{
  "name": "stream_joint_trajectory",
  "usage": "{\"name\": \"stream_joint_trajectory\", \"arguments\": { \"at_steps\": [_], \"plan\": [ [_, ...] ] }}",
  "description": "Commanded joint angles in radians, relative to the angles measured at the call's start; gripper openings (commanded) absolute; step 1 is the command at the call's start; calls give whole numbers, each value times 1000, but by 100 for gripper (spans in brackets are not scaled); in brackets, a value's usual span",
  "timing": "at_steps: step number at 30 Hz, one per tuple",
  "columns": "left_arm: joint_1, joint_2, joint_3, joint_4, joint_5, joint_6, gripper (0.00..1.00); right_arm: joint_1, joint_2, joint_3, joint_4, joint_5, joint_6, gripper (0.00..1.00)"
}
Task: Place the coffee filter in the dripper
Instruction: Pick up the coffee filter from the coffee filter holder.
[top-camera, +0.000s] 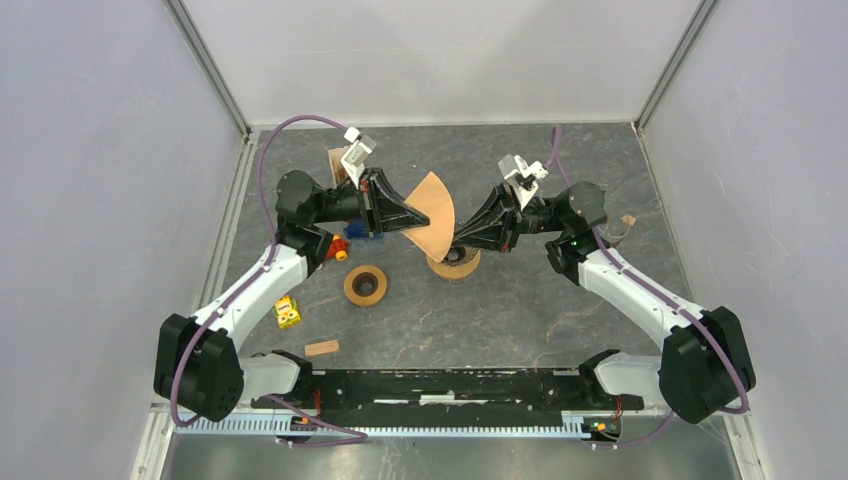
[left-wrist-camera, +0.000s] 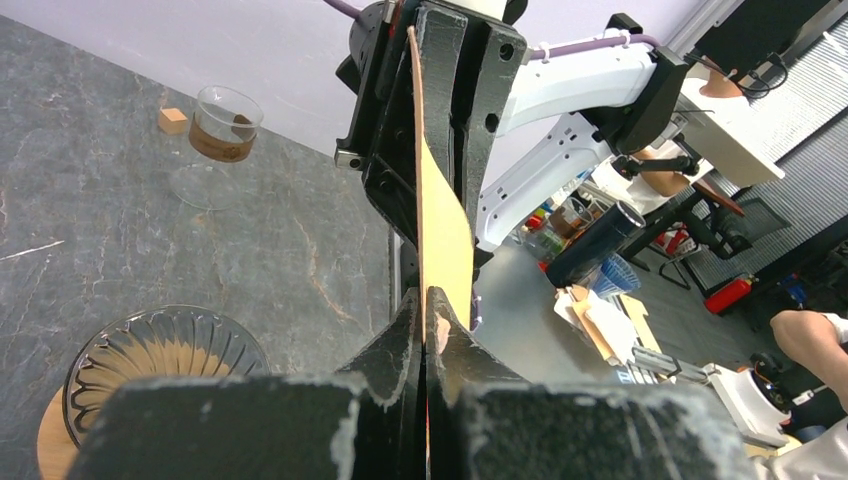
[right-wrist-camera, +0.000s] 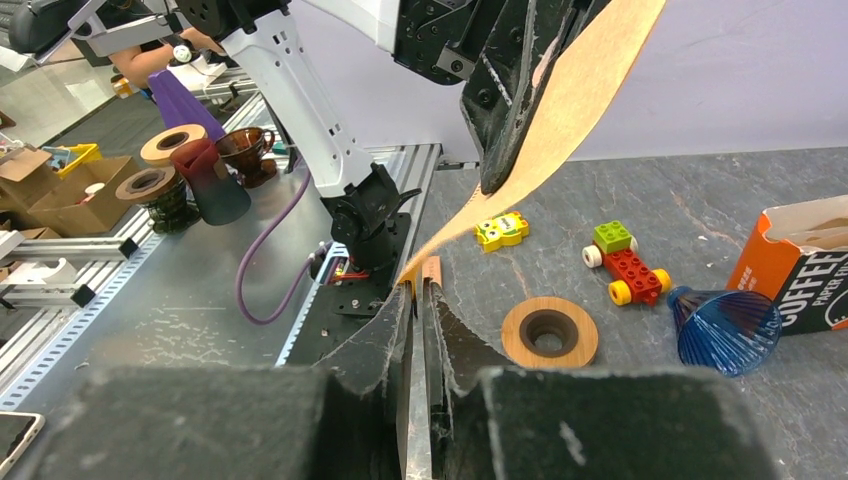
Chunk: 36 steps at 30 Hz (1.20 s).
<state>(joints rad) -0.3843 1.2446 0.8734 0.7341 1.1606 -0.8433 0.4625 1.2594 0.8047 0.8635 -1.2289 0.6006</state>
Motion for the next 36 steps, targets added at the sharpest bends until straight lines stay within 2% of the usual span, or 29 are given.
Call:
{"name": "stream_joint_trajectory", "arguments": {
  "at_steps": [1, 22, 30, 33, 36],
  "plan": [
    [-4, -9, -13, 41, 0, 42, 2, 2, -17, 6, 0, 21, -5, 13],
    [-5, -1, -22, 68, -4, 72, 2, 4, 13, 13, -50, 91, 7, 11],
    [-6, 6, -40, 98, -19, 85, 2, 24, 42, 15, 21, 90, 73, 11],
    [-5, 6, -44, 100, -22, 97, 2, 29, 53, 6, 97, 81, 128, 10],
    [-4, 8, -51, 100, -32, 108, 2, 31, 56, 5, 114, 79, 141, 5]
  ]
}}
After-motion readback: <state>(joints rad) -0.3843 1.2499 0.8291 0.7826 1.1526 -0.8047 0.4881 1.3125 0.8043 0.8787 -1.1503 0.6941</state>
